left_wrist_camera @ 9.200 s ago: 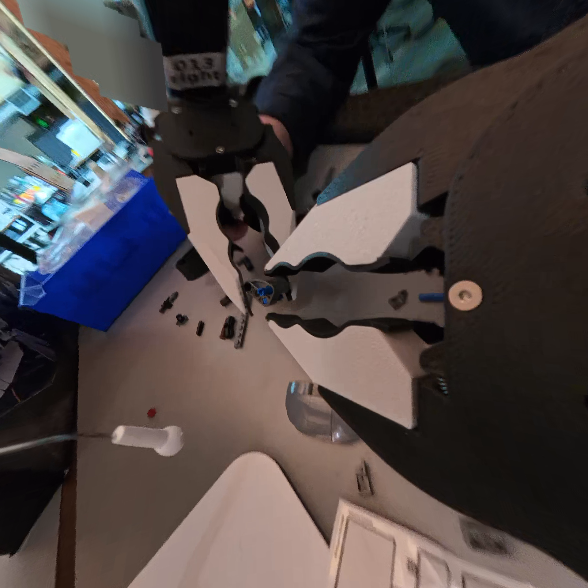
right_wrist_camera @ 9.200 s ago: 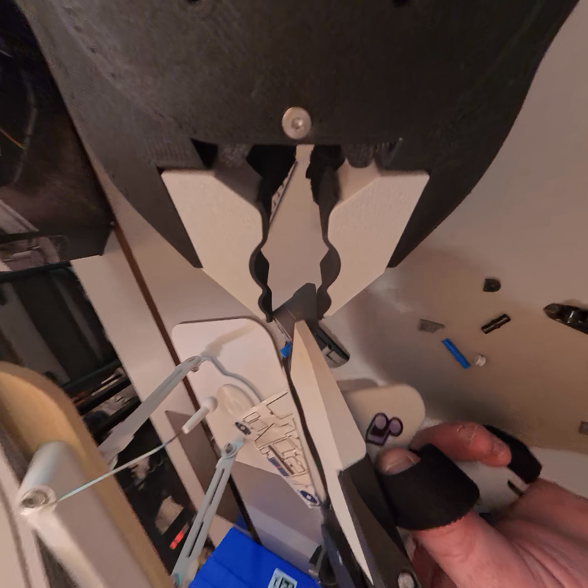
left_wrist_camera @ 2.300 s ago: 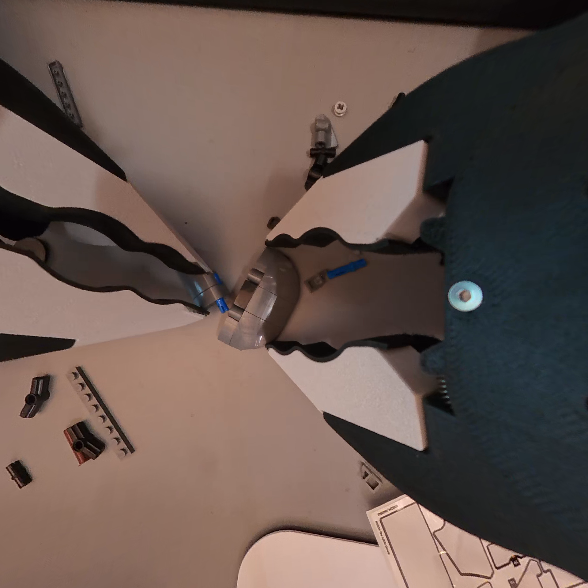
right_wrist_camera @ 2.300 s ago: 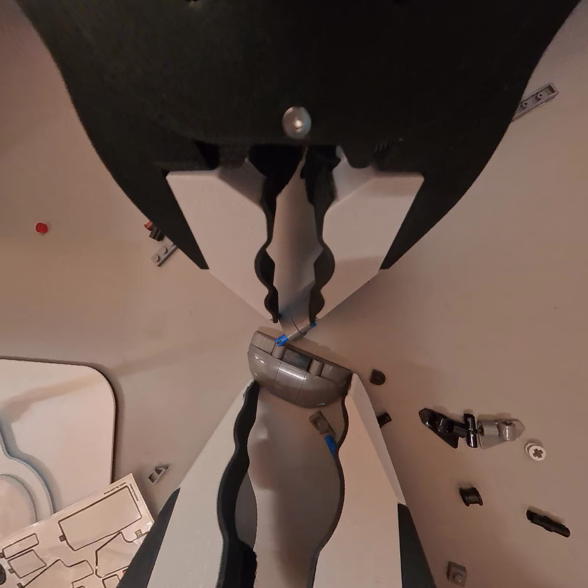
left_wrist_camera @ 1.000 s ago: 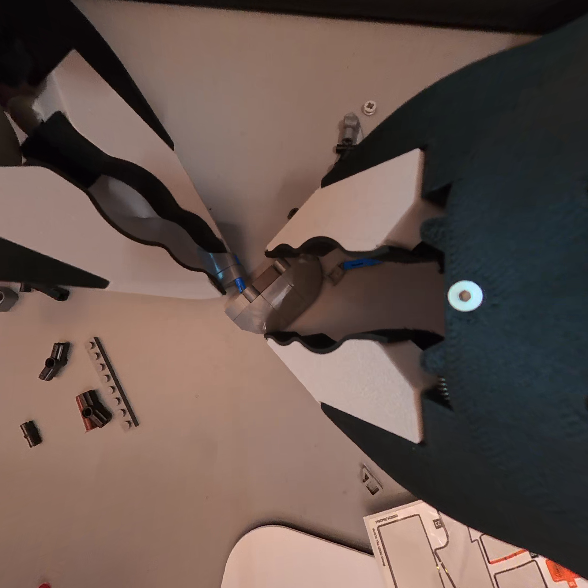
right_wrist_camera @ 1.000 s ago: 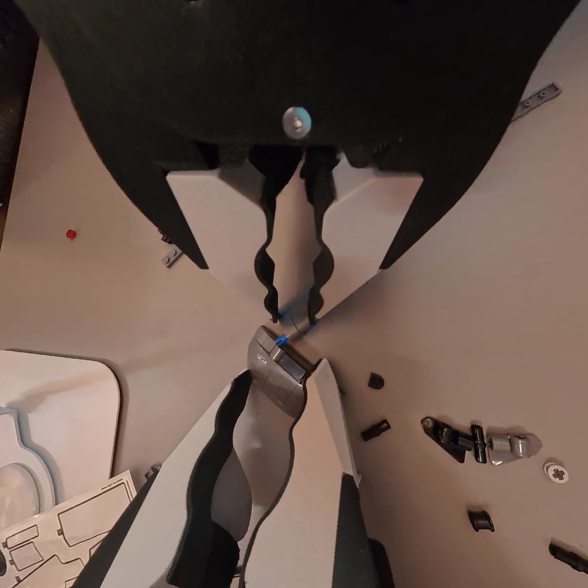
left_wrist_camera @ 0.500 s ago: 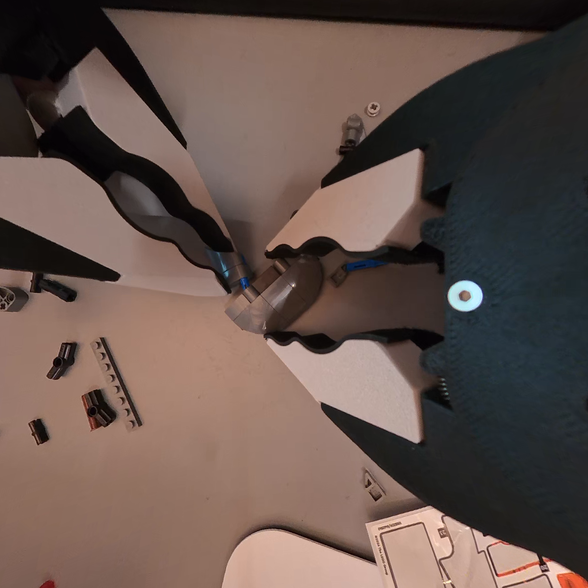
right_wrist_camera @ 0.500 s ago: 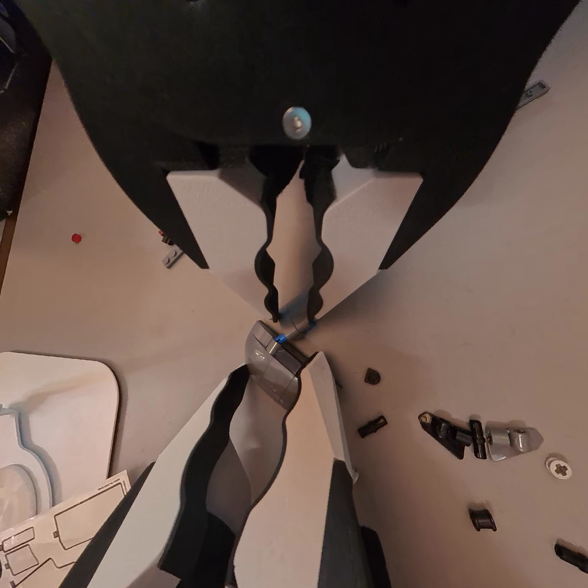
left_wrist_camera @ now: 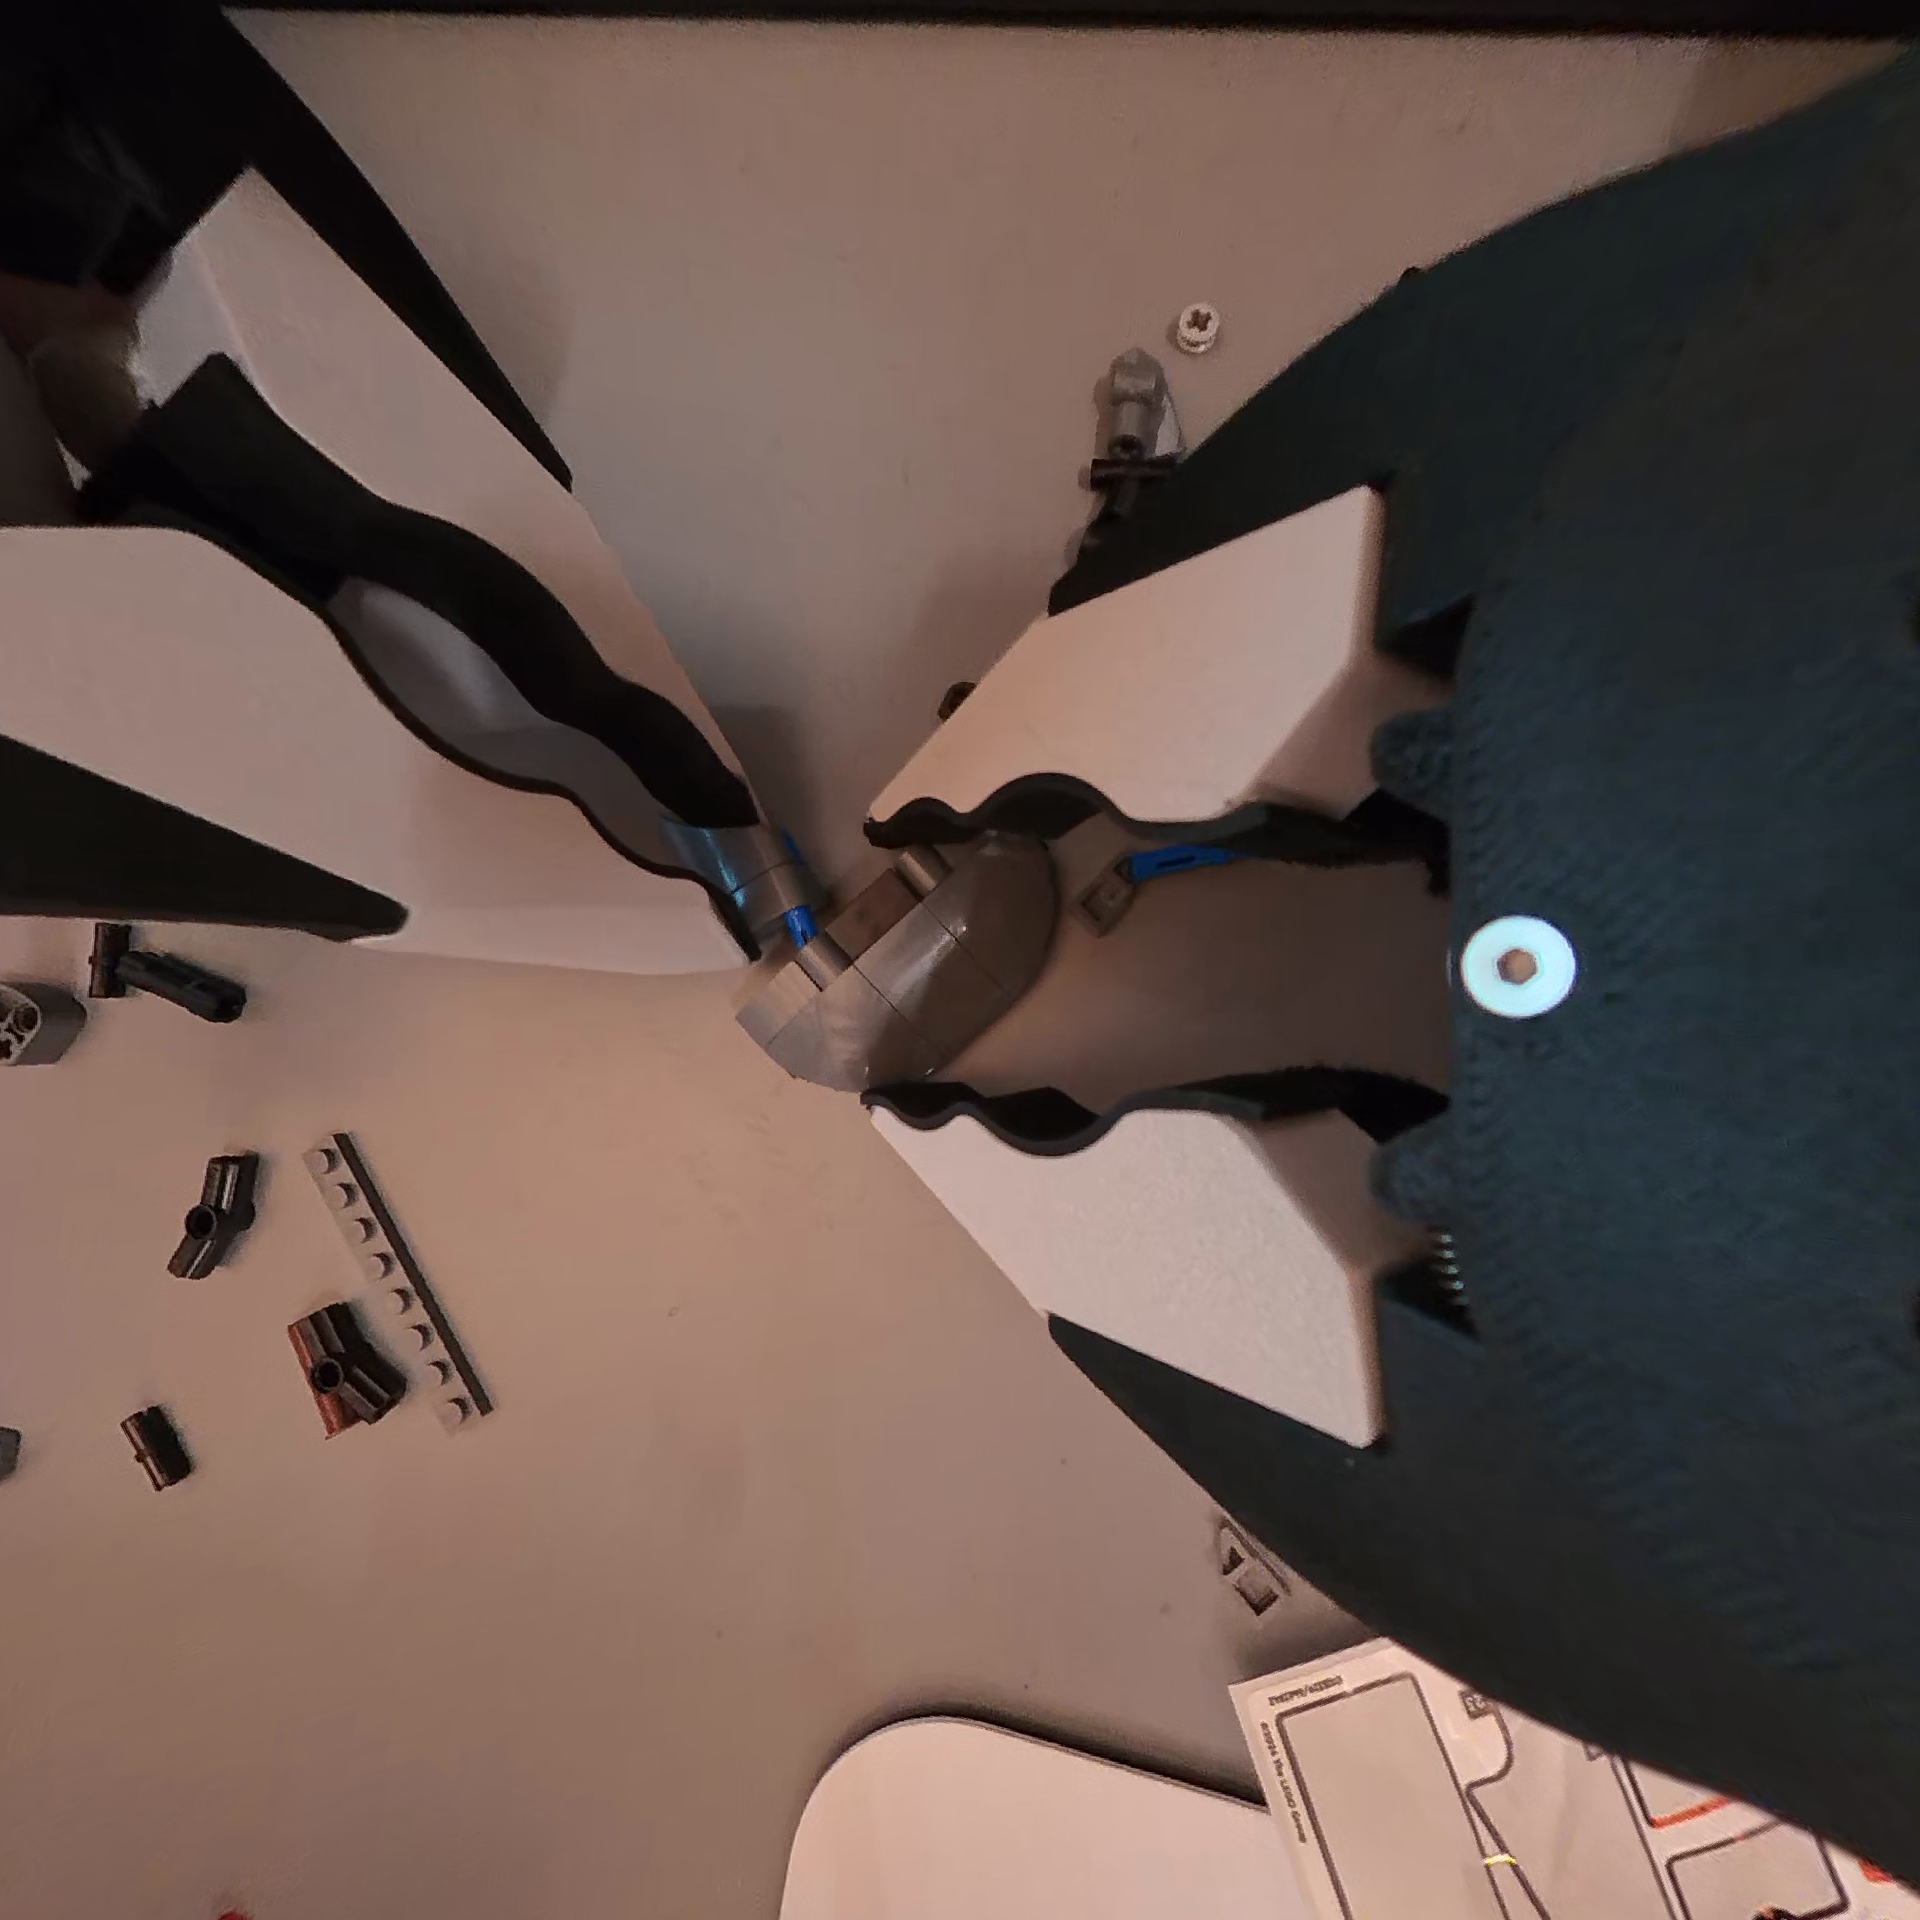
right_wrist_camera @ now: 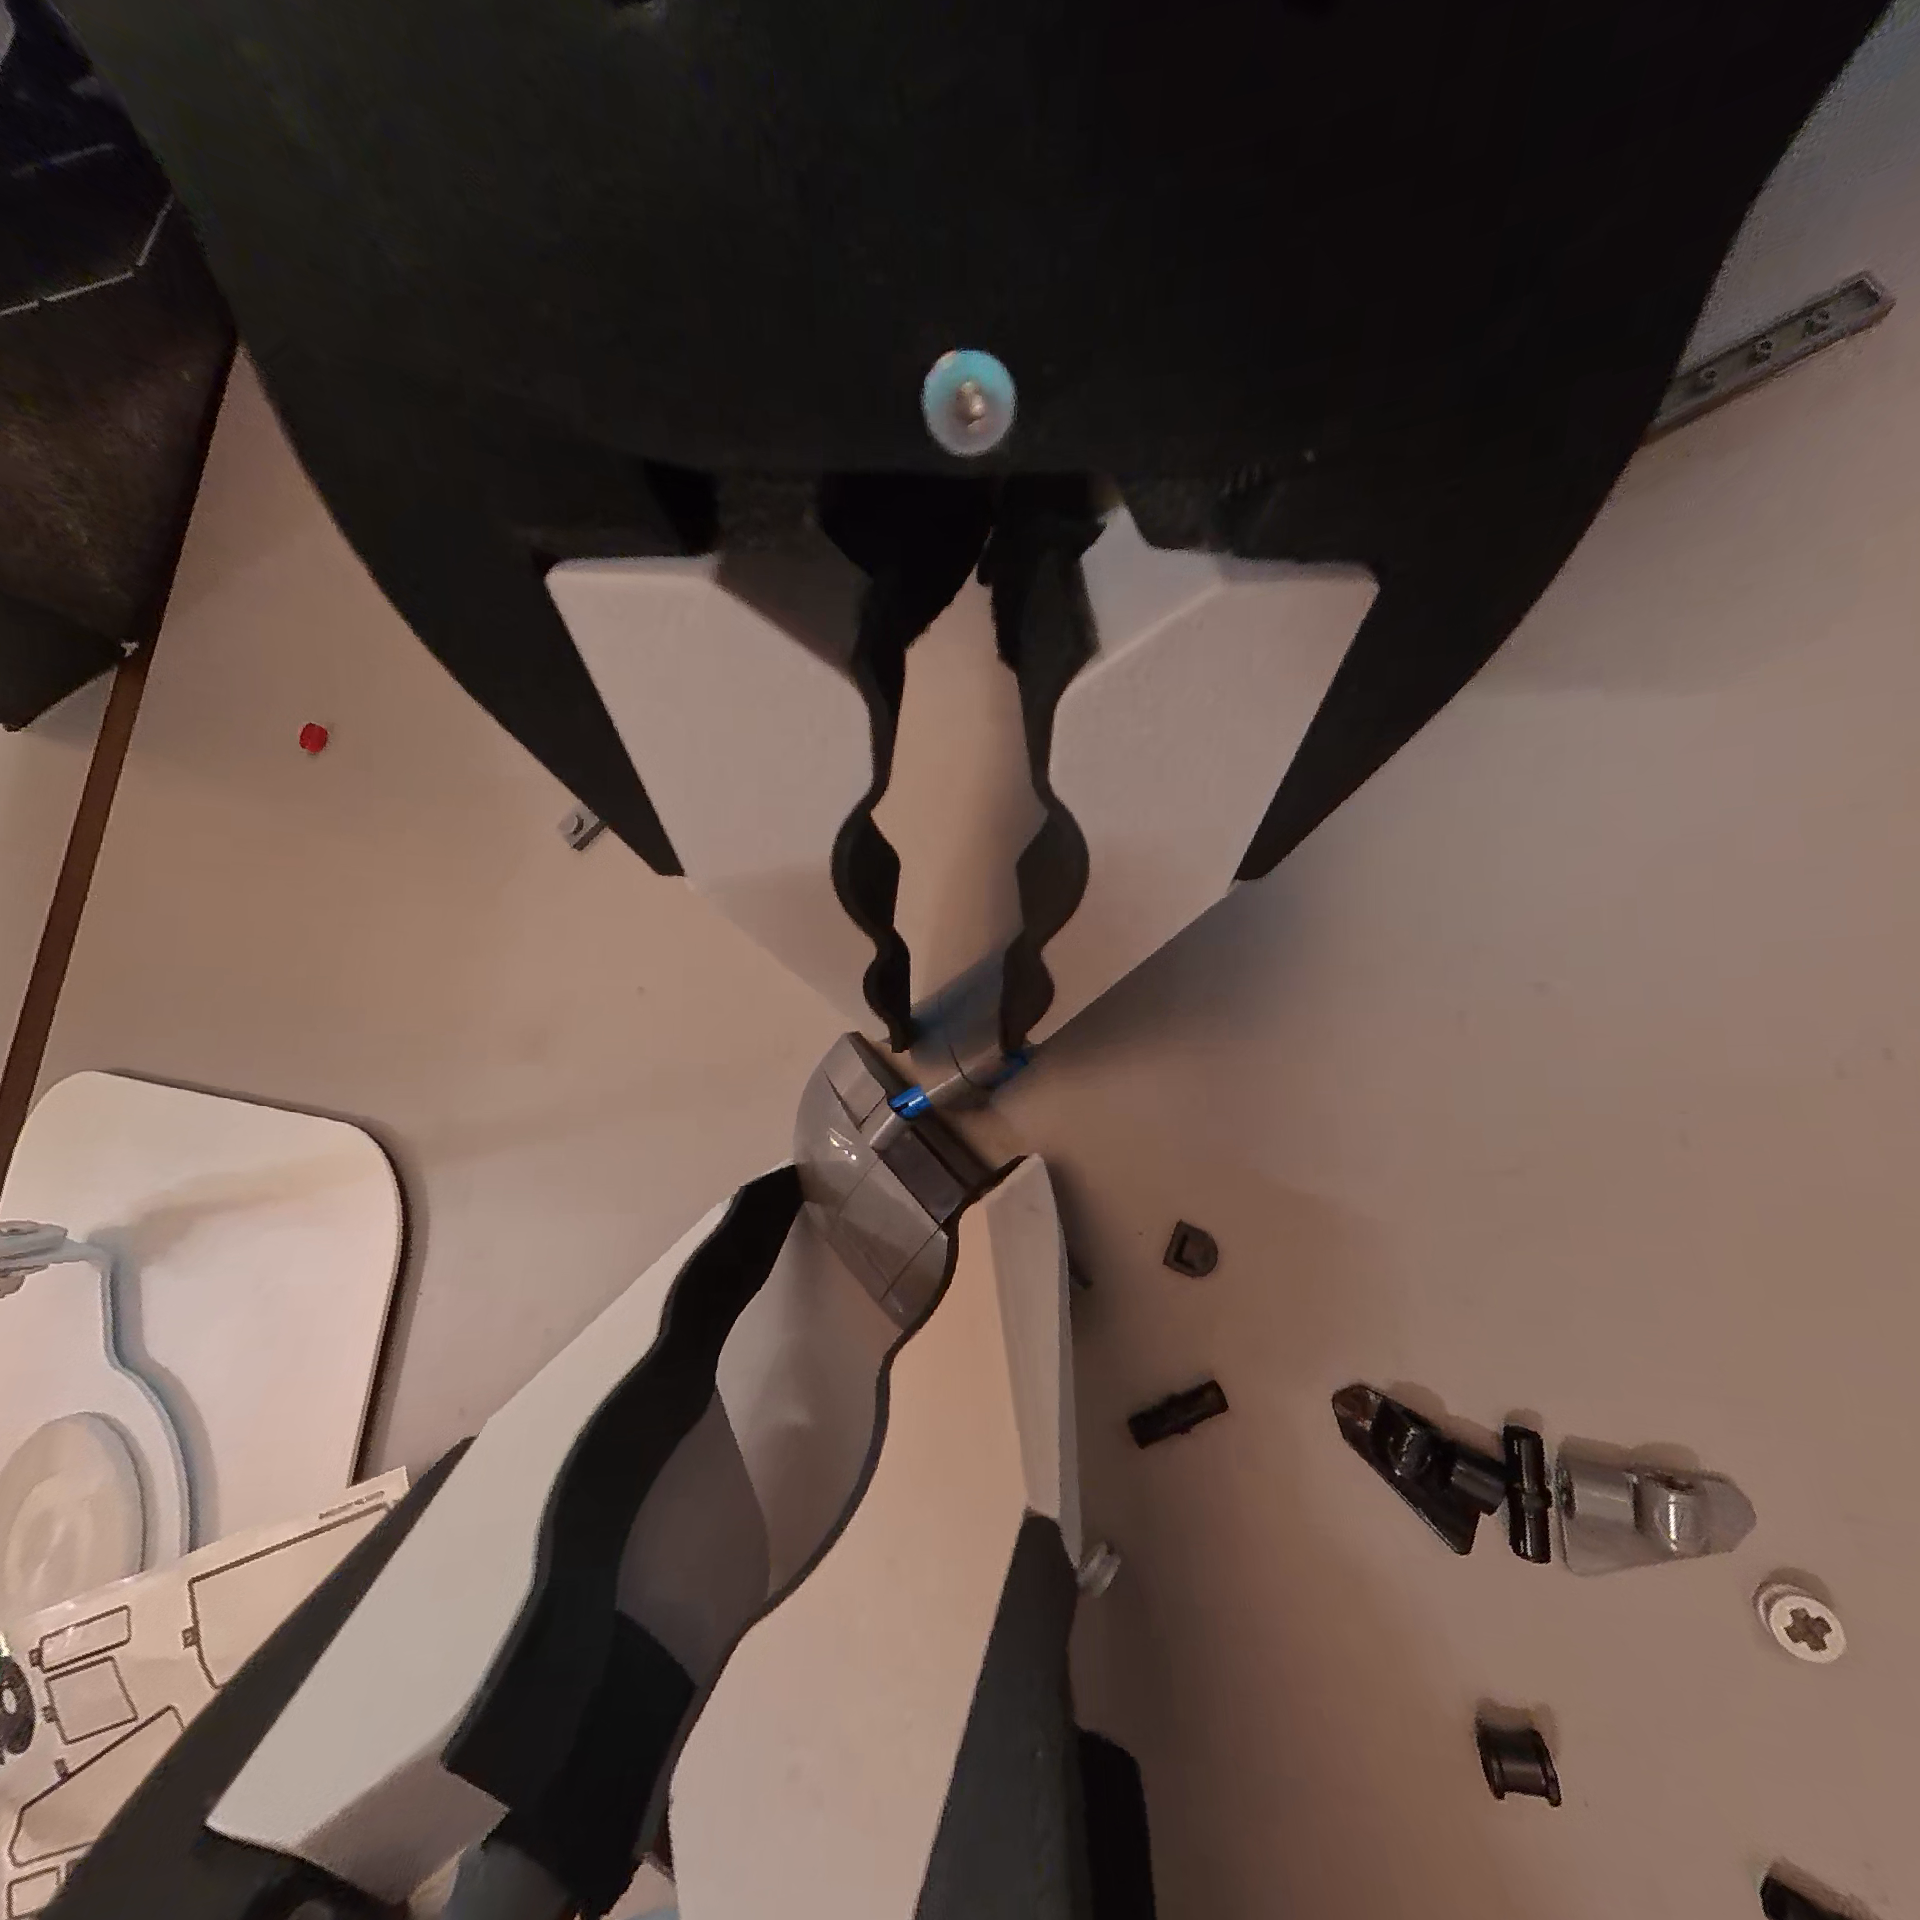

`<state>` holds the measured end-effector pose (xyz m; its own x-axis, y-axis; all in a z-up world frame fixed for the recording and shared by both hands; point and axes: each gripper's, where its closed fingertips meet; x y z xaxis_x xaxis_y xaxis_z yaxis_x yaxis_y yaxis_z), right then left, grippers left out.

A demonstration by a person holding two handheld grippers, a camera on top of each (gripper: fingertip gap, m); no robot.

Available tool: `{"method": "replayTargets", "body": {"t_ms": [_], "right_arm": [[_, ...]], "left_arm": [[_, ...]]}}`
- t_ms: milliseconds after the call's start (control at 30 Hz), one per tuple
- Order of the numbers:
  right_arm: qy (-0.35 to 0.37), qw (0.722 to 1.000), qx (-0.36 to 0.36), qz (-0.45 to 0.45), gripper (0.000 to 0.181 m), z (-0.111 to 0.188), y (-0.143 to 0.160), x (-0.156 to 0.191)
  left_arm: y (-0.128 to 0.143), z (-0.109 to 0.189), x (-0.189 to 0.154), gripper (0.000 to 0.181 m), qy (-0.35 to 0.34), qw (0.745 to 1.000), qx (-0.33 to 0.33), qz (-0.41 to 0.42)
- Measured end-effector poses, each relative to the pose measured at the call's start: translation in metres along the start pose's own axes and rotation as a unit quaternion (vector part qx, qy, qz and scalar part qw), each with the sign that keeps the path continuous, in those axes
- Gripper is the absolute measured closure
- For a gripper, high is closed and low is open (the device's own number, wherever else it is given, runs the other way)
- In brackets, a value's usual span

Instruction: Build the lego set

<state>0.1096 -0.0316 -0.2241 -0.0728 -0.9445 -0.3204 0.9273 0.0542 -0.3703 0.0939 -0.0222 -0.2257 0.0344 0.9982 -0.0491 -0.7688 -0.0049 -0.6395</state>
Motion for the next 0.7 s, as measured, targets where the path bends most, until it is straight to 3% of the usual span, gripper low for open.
{"method": "replayTargets", "body": {"t_ms": [367, 700], "right_arm": [[0.003, 0.999, 0.013, 0.042, 0.166, 0.0012, -0.0021, 0.0054], [0.0, 1.0, 0.006, 0.023, 0.165, 0.0012, -0.0026, 0.0049]], "left_arm": [[-0.0019, -0.0037, -0.0027, 0.143, -0.006, 0.999, 0.008, -0.036], [-0.0024, -0.0031, -0.0026, 0.143, -0.006, 0.999, -0.002, -0.035]]}}
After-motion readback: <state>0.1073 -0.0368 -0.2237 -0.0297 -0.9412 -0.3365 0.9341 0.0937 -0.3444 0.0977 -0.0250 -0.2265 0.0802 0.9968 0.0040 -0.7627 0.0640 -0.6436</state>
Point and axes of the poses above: each gripper's, where its closed fingertips meet, z back along the fingers, y out of its underside, x = y × z across the jaws, and after that the axes turned 1 degree about -y, right-handed
